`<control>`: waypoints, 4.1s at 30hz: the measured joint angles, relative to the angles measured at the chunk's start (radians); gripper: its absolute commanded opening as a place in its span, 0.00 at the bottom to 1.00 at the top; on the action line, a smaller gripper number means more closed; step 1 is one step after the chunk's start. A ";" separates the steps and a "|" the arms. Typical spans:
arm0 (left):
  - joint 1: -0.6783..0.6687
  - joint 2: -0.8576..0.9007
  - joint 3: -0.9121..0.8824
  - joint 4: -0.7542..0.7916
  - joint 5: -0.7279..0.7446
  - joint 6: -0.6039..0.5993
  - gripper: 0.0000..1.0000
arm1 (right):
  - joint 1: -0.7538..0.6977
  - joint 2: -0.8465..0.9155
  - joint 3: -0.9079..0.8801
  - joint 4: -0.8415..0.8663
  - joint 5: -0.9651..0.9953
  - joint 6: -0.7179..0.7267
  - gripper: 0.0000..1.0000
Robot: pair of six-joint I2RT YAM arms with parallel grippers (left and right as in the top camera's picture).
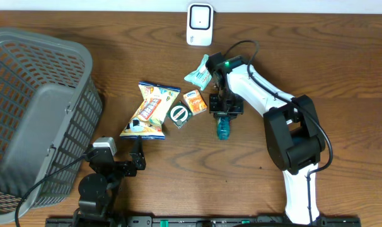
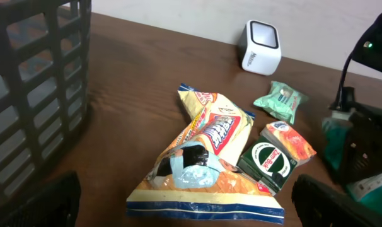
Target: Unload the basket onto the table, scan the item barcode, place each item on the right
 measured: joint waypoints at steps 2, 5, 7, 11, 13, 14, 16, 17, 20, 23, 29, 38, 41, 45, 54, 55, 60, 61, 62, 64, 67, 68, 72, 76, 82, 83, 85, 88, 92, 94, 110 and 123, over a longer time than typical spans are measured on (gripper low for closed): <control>0.000 0.000 0.000 0.000 0.000 0.000 0.98 | -0.005 0.000 0.000 0.001 -0.036 -0.058 0.27; 0.000 0.000 0.000 0.000 0.000 0.000 0.98 | -0.009 0.001 0.000 0.004 -0.056 -0.113 0.26; 0.000 0.000 0.000 0.000 0.000 0.000 0.98 | -0.011 0.001 0.000 0.004 -0.053 -0.133 0.26; 0.000 0.000 0.000 0.000 0.000 0.000 0.98 | -0.011 0.001 -0.001 0.002 -0.048 -0.156 0.27; 0.000 0.000 0.000 0.000 0.000 0.000 0.98 | -0.011 0.001 -0.001 0.001 -0.047 -0.161 0.28; 0.000 0.000 0.000 0.000 0.000 0.000 0.98 | -0.011 0.001 -0.001 0.001 -0.046 -0.163 0.27; 0.000 0.000 0.000 0.000 0.000 0.000 0.98 | -0.011 0.001 -0.001 0.001 -0.043 -0.179 0.15; 0.000 0.000 0.000 0.000 0.000 0.000 0.98 | -0.011 0.001 -0.001 0.001 -0.041 -0.185 0.11; 0.000 0.000 0.000 0.000 0.000 0.000 0.98 | -0.015 0.005 0.011 -0.014 -0.035 -0.214 0.09; 0.000 0.000 0.000 0.000 0.000 0.000 0.98 | -0.023 0.026 0.054 -0.039 -0.024 -0.226 0.08; 0.000 0.000 0.000 0.000 0.000 0.000 0.98 | -0.041 0.073 0.200 -0.055 0.000 -0.236 0.09; 0.000 0.000 0.000 0.000 0.000 0.000 0.98 | -0.039 0.052 0.374 0.018 0.097 -0.227 0.01; 0.000 0.000 0.000 0.000 0.000 0.000 0.98 | -0.030 0.034 0.374 0.040 0.193 -0.183 0.01; 0.000 0.000 0.000 0.000 0.000 0.000 0.98 | -0.001 -0.011 0.373 0.042 0.319 -0.132 0.01; 0.000 0.000 0.000 0.000 0.000 0.000 0.98 | 0.142 -0.317 0.362 0.005 0.582 -0.046 0.01; 0.000 0.000 0.000 0.000 0.000 0.000 0.98 | 0.151 -0.359 0.337 0.009 0.612 -0.022 0.01; 0.000 0.000 0.000 0.000 0.000 0.000 0.98 | 0.147 -0.490 0.098 0.192 0.719 0.051 0.01; 0.000 0.000 0.000 -0.001 0.000 0.000 0.98 | 0.145 -0.504 0.031 0.259 0.731 0.058 0.02; 0.000 0.000 0.000 -0.001 0.000 0.000 0.98 | 0.144 -0.514 -0.059 0.355 0.740 0.064 0.03; 0.000 0.000 0.000 0.000 0.000 0.000 0.98 | 0.143 -0.517 -0.193 0.493 0.742 0.072 0.05; 0.000 0.000 0.000 0.000 0.000 0.000 0.98 | 0.135 -0.510 -0.384 0.716 0.744 0.076 0.08; 0.000 0.000 0.000 0.000 0.000 0.000 0.98 | 0.130 -0.506 -0.433 0.796 0.745 0.071 0.12; 0.000 0.000 0.000 0.000 0.000 0.000 0.98 | 0.096 -0.476 -0.563 1.109 0.752 0.005 0.06; 0.000 0.000 0.000 0.000 0.000 0.000 0.98 | 0.050 -0.414 -0.614 1.239 0.762 -0.040 0.02; 0.000 0.000 0.000 0.000 0.000 0.000 0.98 | 0.020 -0.264 -0.633 1.390 0.760 -0.140 0.03; 0.000 0.000 0.000 0.000 0.000 0.000 0.98 | 0.020 -0.249 -0.634 1.417 0.763 -0.158 0.04; 0.000 0.000 0.000 0.000 0.000 0.000 0.98 | 0.020 -0.233 -0.633 1.467 0.747 -0.196 0.05; 0.000 0.000 0.000 0.000 0.000 0.000 0.98 | 0.020 -0.225 -0.633 1.495 0.725 -0.231 0.06; 0.000 0.000 0.000 0.000 0.000 0.000 0.98 | 0.020 -0.222 -0.633 1.527 0.703 -0.251 0.13; 0.000 0.000 0.000 0.000 0.000 0.000 0.98 | 0.020 -0.220 -0.633 1.553 0.695 -0.257 0.13; 0.000 0.000 0.000 0.000 0.000 0.000 0.98 | 0.020 -0.183 -0.628 1.605 0.644 -0.262 0.38; 0.000 0.000 0.000 0.000 0.000 0.000 0.98 | 0.041 -0.139 -0.625 1.592 0.637 -0.263 0.16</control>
